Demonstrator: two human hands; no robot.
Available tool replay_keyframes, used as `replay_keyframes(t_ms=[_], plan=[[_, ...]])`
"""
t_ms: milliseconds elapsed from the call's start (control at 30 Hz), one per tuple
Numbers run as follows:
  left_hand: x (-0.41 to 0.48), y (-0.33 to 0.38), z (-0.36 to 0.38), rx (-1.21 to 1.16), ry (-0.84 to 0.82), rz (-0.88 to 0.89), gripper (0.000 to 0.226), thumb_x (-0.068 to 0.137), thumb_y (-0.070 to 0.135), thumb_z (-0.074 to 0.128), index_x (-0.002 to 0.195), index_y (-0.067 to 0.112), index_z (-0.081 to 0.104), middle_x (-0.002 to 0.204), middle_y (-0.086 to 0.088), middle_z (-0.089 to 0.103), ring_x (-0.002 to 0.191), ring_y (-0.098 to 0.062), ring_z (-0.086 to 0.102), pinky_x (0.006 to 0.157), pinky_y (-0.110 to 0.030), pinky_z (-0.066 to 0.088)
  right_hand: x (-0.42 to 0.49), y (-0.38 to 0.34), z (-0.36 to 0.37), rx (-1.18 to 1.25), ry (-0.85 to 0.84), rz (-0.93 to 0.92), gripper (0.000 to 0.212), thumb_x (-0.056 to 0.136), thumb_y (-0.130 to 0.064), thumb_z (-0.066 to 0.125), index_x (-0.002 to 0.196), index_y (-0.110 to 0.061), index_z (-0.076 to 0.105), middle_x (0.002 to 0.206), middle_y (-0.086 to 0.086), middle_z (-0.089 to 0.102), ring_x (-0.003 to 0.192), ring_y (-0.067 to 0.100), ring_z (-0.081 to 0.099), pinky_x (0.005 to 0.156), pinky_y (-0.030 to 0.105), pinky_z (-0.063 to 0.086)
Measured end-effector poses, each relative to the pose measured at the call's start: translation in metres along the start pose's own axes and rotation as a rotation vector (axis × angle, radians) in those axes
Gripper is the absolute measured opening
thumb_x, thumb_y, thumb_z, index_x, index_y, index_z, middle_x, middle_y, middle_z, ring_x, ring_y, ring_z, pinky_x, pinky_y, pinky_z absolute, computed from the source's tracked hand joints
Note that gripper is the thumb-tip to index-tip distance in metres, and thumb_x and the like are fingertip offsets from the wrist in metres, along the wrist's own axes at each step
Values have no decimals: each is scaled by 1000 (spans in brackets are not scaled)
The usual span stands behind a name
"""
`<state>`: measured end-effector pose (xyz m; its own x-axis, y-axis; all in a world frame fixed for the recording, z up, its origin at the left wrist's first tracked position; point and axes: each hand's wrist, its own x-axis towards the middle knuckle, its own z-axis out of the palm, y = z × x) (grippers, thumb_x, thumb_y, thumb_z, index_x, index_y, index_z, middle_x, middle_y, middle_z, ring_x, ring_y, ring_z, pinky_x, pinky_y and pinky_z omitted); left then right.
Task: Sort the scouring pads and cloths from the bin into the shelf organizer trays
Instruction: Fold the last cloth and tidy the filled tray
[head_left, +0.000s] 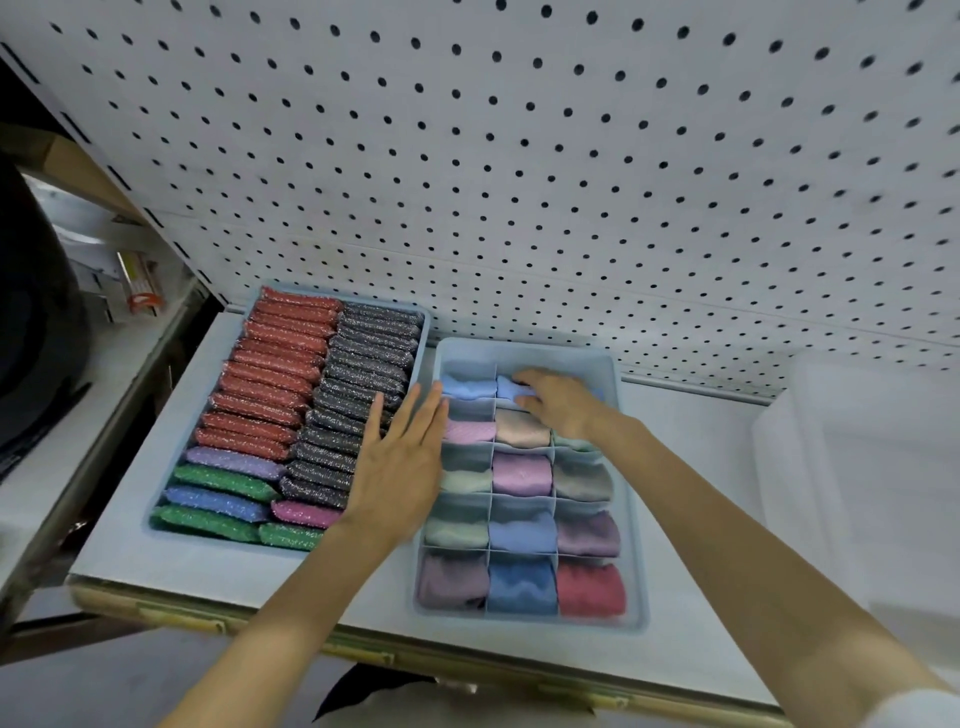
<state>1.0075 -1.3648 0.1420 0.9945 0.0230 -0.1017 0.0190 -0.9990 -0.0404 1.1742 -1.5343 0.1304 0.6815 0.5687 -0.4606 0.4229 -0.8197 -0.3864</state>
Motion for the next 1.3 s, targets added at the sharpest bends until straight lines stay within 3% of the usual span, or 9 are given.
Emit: replay_keyframes(t_ms=[100,233,400,633,833,967,1100,1200,1300], plan=[[-1,2,-1,4,-21,-10,69,93,19,44,153,9,12,163,-5,3,150,-23,0,119,-52,-5,1,-2,-1,56,-12,4,38,102,-24,42,137,-10,47,140,9,51,128,28,45,104,36,34],[0,3,2,4,46,-11,71,80,17,63,146,6,38,157,-9,30,146,-26,25,118,-56,14,0,-2,-12,86,-119,27,31,103,-21,37,129,-11,51,133,9,54,118,28,49,99,37,38],[0,2,3,7,25,-10,71,84,17,59,149,7,31,160,-8,22,148,-26,16,119,-56,9,-19,1,-2,143,294,-35,21,95,-18,53,110,-17,67,112,-2,68,106,20,59,96,40,43],[0,1,7,5,76,-5,69,77,13,65,142,4,44,154,-10,36,143,-28,31,115,-56,17,-35,-9,23,-100,1,-94,32,99,-32,48,127,-19,56,132,1,57,124,25,47,101,38,28],[-1,2,3,-19,26,-21,68,86,15,56,149,7,31,160,-8,22,148,-25,17,118,-53,4,-27,-12,12,-109,-188,-50,32,101,-27,39,69,-24,38,85,0,49,90,22,47,82,37,30],[-2,2,3,-22,35,-27,68,84,13,59,147,5,35,158,-9,26,147,-26,20,117,-54,8,-27,-15,2,-58,-294,-42,23,103,-23,34,92,-16,52,93,1,56,91,22,49,79,36,36],[-1,3,3,-43,45,-27,65,87,12,54,148,6,33,159,-8,24,148,-26,18,118,-54,6,-36,-3,1,111,-217,-28,34,101,-16,41,134,-16,52,138,1,53,127,19,47,108,35,35],[0,1,5,-40,51,-22,63,86,12,57,146,5,38,158,-9,27,147,-27,22,117,-55,10,-63,15,-7,397,35,-19,26,97,-9,53,120,-12,64,120,-1,64,112,15,58,99,19,42],[0,1,3,-30,49,-17,62,87,13,56,146,5,38,158,-9,26,147,-27,21,118,-55,8,-100,25,-12,262,17,-15,19,93,-12,59,109,-10,68,104,-3,67,103,18,62,81,8,42]])
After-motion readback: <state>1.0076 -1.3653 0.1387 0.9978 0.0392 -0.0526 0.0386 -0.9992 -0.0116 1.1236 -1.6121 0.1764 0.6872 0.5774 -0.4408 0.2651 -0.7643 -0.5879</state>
